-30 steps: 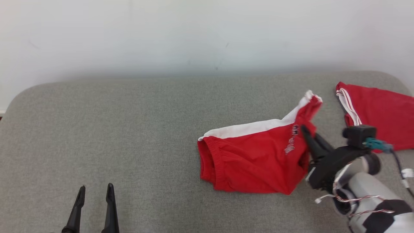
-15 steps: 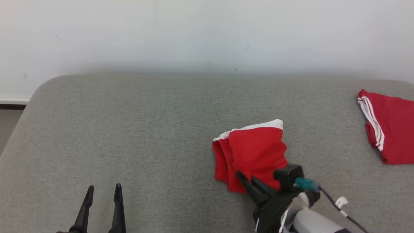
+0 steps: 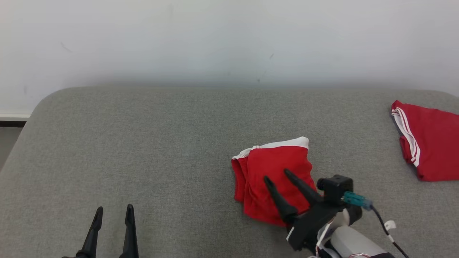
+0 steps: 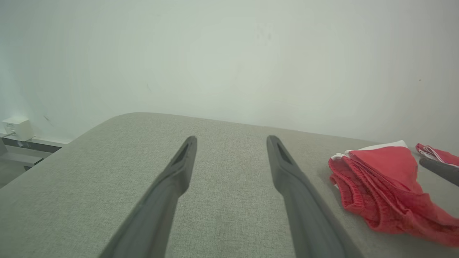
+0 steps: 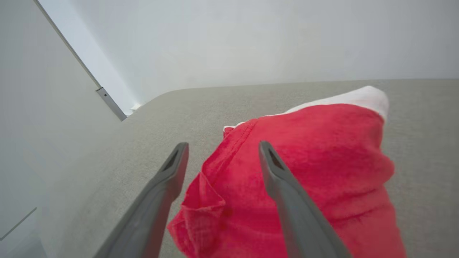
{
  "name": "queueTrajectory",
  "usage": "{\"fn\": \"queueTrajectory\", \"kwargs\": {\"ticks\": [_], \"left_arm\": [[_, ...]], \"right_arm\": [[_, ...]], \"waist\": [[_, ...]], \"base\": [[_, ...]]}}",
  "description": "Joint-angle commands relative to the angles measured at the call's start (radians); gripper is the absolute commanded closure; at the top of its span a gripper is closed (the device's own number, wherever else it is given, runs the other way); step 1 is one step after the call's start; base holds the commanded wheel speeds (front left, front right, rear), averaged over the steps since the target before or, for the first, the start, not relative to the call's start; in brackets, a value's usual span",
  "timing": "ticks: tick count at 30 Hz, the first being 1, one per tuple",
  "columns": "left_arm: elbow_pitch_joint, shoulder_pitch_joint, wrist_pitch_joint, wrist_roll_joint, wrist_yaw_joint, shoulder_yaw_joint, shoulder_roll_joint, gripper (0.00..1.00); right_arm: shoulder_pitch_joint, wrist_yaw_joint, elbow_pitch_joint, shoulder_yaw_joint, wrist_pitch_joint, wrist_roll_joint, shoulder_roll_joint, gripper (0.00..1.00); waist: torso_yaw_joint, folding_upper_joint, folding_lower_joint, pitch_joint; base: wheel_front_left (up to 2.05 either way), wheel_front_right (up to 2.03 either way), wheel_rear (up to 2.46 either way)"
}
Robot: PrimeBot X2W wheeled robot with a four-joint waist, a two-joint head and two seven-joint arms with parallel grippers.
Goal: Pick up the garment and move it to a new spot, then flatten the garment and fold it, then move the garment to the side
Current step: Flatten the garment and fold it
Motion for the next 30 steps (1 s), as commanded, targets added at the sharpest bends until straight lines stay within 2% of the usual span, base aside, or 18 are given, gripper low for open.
{"fn": "queueTrajectory", "kwargs": {"ticks": [1, 3, 4, 6, 13, 21, 30], "left_arm": [[-0.003, -0.006, -0.003, 0.009, 0.004, 0.004, 0.000, 0.00], [-0.006, -0.001, -0.003, 0.011, 0.005, 0.008, 0.000, 0.00], [-0.008, 0.008, -0.003, 0.014, 0.006, 0.013, 0.000, 0.00], [-0.010, 0.016, -0.003, 0.016, 0.005, 0.020, 0.000, 0.00], [-0.018, 0.036, -0.003, 0.041, 0.008, 0.034, 0.000, 0.00], [-0.031, 0.056, -0.003, 0.093, 0.023, 0.050, 0.000, 0.00], [-0.038, 0.110, -0.003, 0.119, 0.010, 0.068, 0.013, 0.00]], "right_arm": [[0.032, 0.000, -0.031, -0.041, -0.003, -0.025, -0.020, 0.00], [0.066, 0.000, -0.085, -0.116, -0.003, -0.058, -0.035, 0.00], [0.111, 0.000, -0.142, -0.203, -0.004, -0.093, -0.048, 0.00], [0.159, 0.000, -0.196, -0.285, -0.004, -0.142, -0.060, 0.00], [0.315, 0.000, -0.372, -0.508, -0.003, -0.301, -0.044, 0.00], [0.434, 0.000, -0.492, -0.628, -0.002, -0.435, 0.000, 0.00], [0.517, 0.000, -0.525, -0.664, -0.002, -0.516, 0.024, 0.00]], "waist": [[-0.013, 0.0001, 0.0000, -0.005], [-0.024, 0.0001, 0.0000, -0.008], [-0.036, 0.0001, 0.0000, -0.012], [-0.051, 0.0001, 0.0000, -0.014], [-0.112, 0.0001, 0.0000, -0.020], [-0.155, 0.0001, 0.0000, -0.030], [-0.171, 0.0001, 0.0000, -0.050]], "base": [[0.00, 0.00, 0.00], [0.00, 0.00, 0.00], [0.00, 0.00, 0.00], [0.00, 0.00, 0.00], [0.00, 0.00, 0.00], [0.00, 0.00, 0.00], [0.00, 0.00, 0.00]]}}
